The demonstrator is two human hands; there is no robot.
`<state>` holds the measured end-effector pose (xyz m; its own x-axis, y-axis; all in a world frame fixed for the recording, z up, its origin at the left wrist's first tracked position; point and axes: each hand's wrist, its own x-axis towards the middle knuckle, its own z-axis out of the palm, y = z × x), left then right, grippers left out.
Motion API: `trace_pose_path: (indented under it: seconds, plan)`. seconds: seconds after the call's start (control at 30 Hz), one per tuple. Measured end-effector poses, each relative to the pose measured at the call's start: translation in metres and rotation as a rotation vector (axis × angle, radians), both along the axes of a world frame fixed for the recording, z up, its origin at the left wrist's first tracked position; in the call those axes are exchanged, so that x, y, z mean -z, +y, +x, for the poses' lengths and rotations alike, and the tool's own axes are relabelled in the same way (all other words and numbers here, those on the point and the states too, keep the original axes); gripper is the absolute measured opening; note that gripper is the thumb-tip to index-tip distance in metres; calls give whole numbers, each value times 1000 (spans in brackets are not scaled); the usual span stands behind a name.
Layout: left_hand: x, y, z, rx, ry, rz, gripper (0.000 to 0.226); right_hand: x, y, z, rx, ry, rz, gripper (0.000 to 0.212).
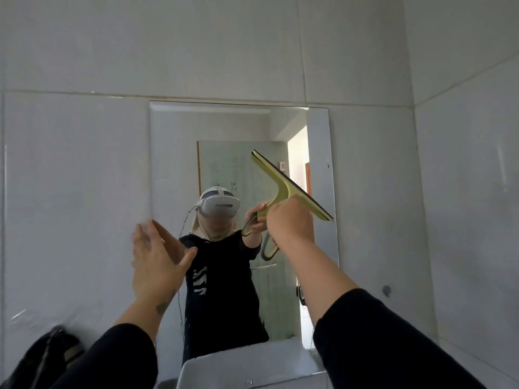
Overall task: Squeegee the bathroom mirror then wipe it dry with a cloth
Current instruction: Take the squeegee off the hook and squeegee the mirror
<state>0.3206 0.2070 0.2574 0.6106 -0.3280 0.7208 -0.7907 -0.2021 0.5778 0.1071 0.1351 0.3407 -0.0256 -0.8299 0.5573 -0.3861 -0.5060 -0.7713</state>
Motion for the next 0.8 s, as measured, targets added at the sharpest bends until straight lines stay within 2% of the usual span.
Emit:
trace_pose_path:
  seconds: [0.17, 0.43, 0.67, 0.8]
  plan:
    - [9, 11, 4, 43, 41, 96, 113, 2, 22, 27, -46, 16, -14, 50]
    - [9, 22, 14, 140, -2, 161, 115, 6, 63, 74, -127, 76, -104, 57]
    - [13, 26, 20, 187, -28, 187, 115, 13, 74, 104, -86, 232, -240, 53]
    - [17, 24, 22, 157, -39, 185, 113, 20, 67, 108, -54, 403, -343, 49]
